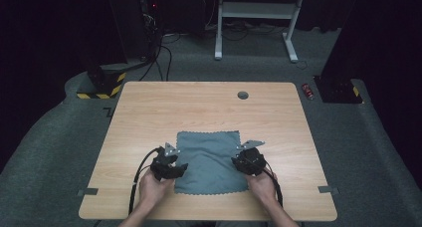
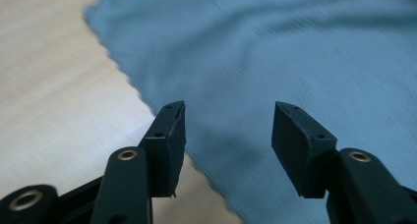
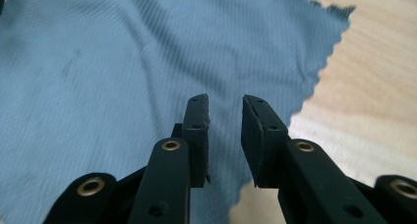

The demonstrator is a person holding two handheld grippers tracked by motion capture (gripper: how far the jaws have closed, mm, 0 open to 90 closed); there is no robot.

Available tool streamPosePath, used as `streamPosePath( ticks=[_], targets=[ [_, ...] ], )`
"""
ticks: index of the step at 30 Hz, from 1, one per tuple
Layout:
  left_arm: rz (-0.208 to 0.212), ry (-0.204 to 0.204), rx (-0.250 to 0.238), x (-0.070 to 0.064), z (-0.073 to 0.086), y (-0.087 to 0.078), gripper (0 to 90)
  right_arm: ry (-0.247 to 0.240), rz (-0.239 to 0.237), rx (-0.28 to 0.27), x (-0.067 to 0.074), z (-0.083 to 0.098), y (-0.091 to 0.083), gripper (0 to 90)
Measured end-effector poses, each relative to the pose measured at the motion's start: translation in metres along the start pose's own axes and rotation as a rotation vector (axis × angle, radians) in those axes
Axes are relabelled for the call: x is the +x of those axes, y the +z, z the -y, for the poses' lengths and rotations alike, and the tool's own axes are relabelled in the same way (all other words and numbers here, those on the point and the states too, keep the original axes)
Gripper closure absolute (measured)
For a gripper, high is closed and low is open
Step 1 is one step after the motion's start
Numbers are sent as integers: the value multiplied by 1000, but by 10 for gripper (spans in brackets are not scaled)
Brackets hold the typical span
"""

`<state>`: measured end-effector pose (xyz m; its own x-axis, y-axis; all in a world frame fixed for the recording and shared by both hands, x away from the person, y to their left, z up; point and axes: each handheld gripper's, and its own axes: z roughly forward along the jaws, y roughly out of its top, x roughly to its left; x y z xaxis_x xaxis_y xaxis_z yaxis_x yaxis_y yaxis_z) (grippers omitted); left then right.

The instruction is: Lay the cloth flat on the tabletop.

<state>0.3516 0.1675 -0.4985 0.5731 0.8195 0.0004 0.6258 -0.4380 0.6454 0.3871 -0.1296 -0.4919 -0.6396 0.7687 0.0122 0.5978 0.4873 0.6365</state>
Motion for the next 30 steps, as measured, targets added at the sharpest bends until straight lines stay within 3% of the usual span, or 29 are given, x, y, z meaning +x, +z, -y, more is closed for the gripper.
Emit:
streamPosePath(
  ticks=[5, 7, 9, 14, 15, 17, 18, 22, 23, 25, 30],
  targets=[
    [-38, 18, 40, -6, 14, 0, 449, -3, -4, 24, 1, 13, 4, 722],
    [-22, 3, 29, -4, 20, -3, 450, -20, 8, 22, 2, 18, 5, 721],
    [-17, 20, 31, -3, 23, -6, 462, -28, 21, 18, 2, 22, 3, 718],
    [-50, 43, 69, -3, 25, -13, 456, -17, 44, 30, -1, 25, -3, 707],
    [-34, 42, 66, -5, 27, -15, 436, 1, 33, 1, 0, 26, -7, 706],
    [-19, 36, 49, -6, 29, -17, 431, 0, 28, -12, 1, 27, -10, 705],
    [-12, 35, 37, -9, 30, -18, 422, -16, 4, -35, 8, 27, -14, 699],
    [-20, 34, 30, -13, 31, -15, 407, -50, -19, -31, 19, 27, -13, 686],
    [-24, 31, 29, -13, 33, -14, 404, -84, -27, -17, 27, 29, -8, 674],
    [-18, 11, 12, -13, 36, -15, 404, -98, -29, -3, 31, 33, -5, 669],
    [-11, -9, -27, -9, 47, -18, 401, -99, -32, -41, 31, 46, -10, 665]
  ],
)
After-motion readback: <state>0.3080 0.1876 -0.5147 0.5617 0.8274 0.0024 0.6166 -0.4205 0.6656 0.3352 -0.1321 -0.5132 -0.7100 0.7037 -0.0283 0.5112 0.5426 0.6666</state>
